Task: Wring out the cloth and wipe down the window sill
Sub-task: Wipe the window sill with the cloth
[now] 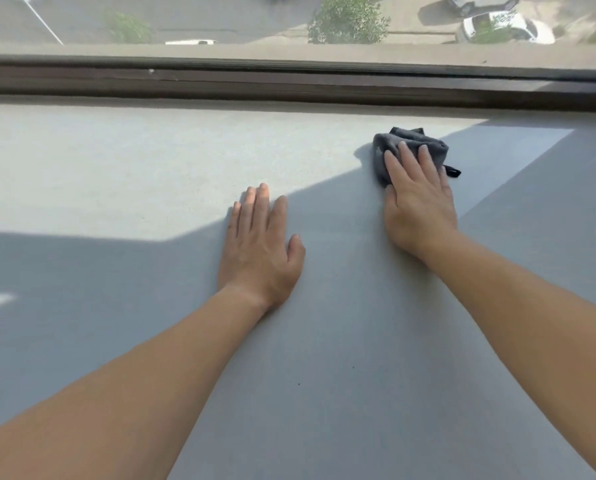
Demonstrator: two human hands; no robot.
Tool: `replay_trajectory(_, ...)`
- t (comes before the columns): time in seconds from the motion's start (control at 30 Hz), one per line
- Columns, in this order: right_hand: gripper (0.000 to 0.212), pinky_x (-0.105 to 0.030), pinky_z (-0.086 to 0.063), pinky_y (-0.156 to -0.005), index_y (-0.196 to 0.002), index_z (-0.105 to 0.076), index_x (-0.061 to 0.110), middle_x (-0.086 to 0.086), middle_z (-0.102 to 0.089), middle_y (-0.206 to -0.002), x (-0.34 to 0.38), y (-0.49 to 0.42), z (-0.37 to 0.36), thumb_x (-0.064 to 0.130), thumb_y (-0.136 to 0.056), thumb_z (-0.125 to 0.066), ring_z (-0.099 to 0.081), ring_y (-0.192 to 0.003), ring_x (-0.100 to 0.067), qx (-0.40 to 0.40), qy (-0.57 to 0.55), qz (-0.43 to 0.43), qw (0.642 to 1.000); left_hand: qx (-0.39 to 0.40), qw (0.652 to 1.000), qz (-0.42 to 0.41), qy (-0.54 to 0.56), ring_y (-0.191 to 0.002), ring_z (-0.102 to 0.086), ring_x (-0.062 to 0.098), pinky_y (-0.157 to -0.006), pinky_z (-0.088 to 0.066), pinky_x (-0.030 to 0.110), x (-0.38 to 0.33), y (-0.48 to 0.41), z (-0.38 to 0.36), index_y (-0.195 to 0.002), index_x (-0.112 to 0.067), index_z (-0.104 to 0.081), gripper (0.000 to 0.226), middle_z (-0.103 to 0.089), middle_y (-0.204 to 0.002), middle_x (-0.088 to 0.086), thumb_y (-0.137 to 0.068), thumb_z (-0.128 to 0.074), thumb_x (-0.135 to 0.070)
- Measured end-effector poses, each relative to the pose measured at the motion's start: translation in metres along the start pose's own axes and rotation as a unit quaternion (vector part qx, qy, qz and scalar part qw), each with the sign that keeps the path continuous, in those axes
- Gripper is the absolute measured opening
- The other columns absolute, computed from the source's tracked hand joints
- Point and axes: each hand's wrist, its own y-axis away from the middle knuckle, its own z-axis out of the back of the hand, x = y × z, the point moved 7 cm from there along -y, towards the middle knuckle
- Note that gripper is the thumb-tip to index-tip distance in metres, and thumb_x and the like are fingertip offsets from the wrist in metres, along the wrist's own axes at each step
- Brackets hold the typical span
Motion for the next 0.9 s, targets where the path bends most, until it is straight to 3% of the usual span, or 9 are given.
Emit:
replay_trajectory(0.07, 0.058, -0.046, 0.004, -0.125, -0.159, -0.016, 0.026, 0.007, -0.003, -0.169, 0.022, -0.015, -0.004, 0.025, -0.103, -0.027, 0.008, -0.155, -0.020, -0.016, -0.005, -0.031, 0.999, 0.003, 1.000, -0.001, -0.003, -0.153, 0.009, 0.023, -0.122, 0.010, 0.039, 0.001, -0.001, 0.001, -0.157, -0.014, -0.016, 0.069, 0.001, -0.167, 0.010, -0.094, -0.025, -0.042)
replay_trajectory(0.1, 0.058, -0.047, 0.003, -0.124, -0.159, -0.016, 0.026, 0.006, -0.004, -0.169, 0.041, -0.016, -0.010, 0.025, -0.102, -0.027, 0.007, -0.155, -0.021, -0.013, -0.007, -0.007, 1.000, 0.003, 1.000, 0.000, -0.003, -0.153, 0.008, 0.023, -0.123, 0.010, 0.039, 0.001, -0.001, 0.002, -0.156, -0.014, -0.017, 0.069, 0.000, -0.167, 0.010, -0.094, -0.025, -0.043)
replay_trajectory(0.2, 0.057, -0.045, 0.000, -0.125, -0.158, -0.021, 0.028, 0.008, -0.011, -0.168, 0.083, -0.006, -0.025, 0.025, -0.101, -0.030, 0.001, -0.155, -0.020, 0.017, 0.007, 0.150, 0.989, -0.002, 1.000, -0.001, -0.002, -0.154, 0.005, 0.023, -0.123, 0.006, 0.041, -0.001, -0.001, 0.004, -0.156, -0.014, -0.020, 0.070, -0.004, -0.167, 0.011, -0.093, -0.025, -0.044)
replay_trajectory(0.27, 0.056, -0.043, -0.003, -0.125, -0.157, -0.024, 0.029, 0.010, -0.014, -0.167, 0.076, -0.018, -0.021, 0.026, -0.102, -0.030, -0.003, -0.155, -0.017, 0.031, 0.008, 0.193, 0.981, -0.004, 1.000, -0.002, 0.001, -0.154, 0.004, 0.024, -0.124, 0.004, 0.042, 0.001, -0.002, 0.005, -0.156, -0.013, -0.021, 0.070, -0.005, -0.167, 0.011, -0.093, -0.026, -0.043)
replay_trajectory(0.4, 0.058, -0.044, -0.001, -0.125, -0.158, -0.021, 0.027, 0.006, -0.010, -0.168, 0.023, -0.067, -0.003, 0.021, -0.101, -0.029, -0.001, -0.155, -0.021, 0.000, 0.003, 0.048, 0.999, 0.000, 1.000, -0.002, -0.001, -0.153, 0.008, 0.022, -0.124, 0.005, 0.042, 0.000, -0.002, 0.002, -0.156, -0.015, -0.019, 0.071, -0.003, -0.167, 0.010, -0.092, -0.023, -0.045)
replay_trajectory(0.47, 0.059, -0.046, 0.000, -0.125, -0.158, -0.019, 0.026, 0.005, -0.008, -0.169, 0.032, -0.069, -0.006, 0.022, -0.100, -0.029, 0.001, -0.155, -0.023, -0.018, 0.006, 0.012, 1.000, -0.001, 1.000, 0.000, -0.002, -0.153, 0.008, 0.022, -0.124, 0.005, 0.042, 0.001, -0.004, 0.000, -0.156, -0.015, -0.019, 0.071, -0.003, -0.167, 0.010, -0.092, -0.023, -0.045)
replay_trajectory(0.67, 0.056, -0.043, -0.003, -0.125, -0.158, -0.025, 0.028, 0.008, -0.014, -0.167, 0.046, -0.050, -0.008, 0.021, -0.102, -0.031, -0.003, -0.155, -0.018, 0.039, 0.005, 0.165, 0.985, 0.012, 1.000, 0.000, -0.008, -0.153, 0.012, 0.021, -0.124, 0.005, 0.042, 0.003, -0.001, 0.000, -0.157, -0.016, -0.016, 0.072, 0.001, -0.167, 0.008, -0.092, -0.020, -0.046)
replay_trajectory(0.8, 0.058, -0.040, -0.002, -0.125, -0.158, -0.025, 0.026, 0.006, -0.013, -0.168, -0.024, -0.067, 0.015, 0.016, -0.101, -0.031, -0.003, -0.155, -0.019, 0.003, -0.006, 0.037, 0.999, 0.012, 1.000, -0.001, -0.010, -0.153, 0.014, 0.021, -0.124, 0.007, 0.042, 0.002, -0.001, -0.001, -0.157, -0.016, -0.014, 0.071, 0.003, -0.167, 0.008, -0.093, -0.020, -0.046)
replay_trajectory(0.9, 0.058, -0.042, -0.001, -0.125, -0.158, -0.025, 0.025, 0.006, -0.012, -0.168, -0.032, -0.067, 0.016, 0.018, -0.101, -0.029, -0.001, -0.155, -0.020, -0.032, -0.018, -0.052, 0.998, 0.014, 1.000, -0.003, -0.013, -0.153, 0.014, 0.022, -0.124, 0.005, 0.043, 0.001, -0.003, -0.002, -0.157, -0.015, -0.014, 0.071, 0.003, -0.167, 0.009, -0.093, -0.020, -0.045)
